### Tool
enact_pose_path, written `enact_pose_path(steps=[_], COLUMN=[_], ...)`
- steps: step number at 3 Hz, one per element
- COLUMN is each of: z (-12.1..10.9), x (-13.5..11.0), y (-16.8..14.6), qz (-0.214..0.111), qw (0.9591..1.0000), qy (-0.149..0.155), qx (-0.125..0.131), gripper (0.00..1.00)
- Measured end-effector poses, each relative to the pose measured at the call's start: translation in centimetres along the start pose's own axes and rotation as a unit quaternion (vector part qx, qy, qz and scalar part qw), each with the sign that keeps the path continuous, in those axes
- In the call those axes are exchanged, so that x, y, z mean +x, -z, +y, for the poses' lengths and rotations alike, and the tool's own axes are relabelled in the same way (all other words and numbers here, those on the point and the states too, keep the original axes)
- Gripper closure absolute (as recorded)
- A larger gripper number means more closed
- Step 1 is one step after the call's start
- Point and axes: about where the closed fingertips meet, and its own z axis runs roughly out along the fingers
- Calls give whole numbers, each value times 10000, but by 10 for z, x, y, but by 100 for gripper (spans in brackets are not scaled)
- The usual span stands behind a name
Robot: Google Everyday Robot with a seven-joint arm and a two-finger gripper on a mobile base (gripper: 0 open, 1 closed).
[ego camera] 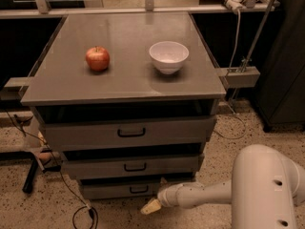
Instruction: Open bottom drawer
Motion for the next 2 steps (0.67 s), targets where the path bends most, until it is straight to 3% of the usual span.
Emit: enact_pose_path(steps=[2], z=[-20], x=[1], y=[-13], qz=[104], qw=[9998], qy=[116], qx=[87], gripper=[0])
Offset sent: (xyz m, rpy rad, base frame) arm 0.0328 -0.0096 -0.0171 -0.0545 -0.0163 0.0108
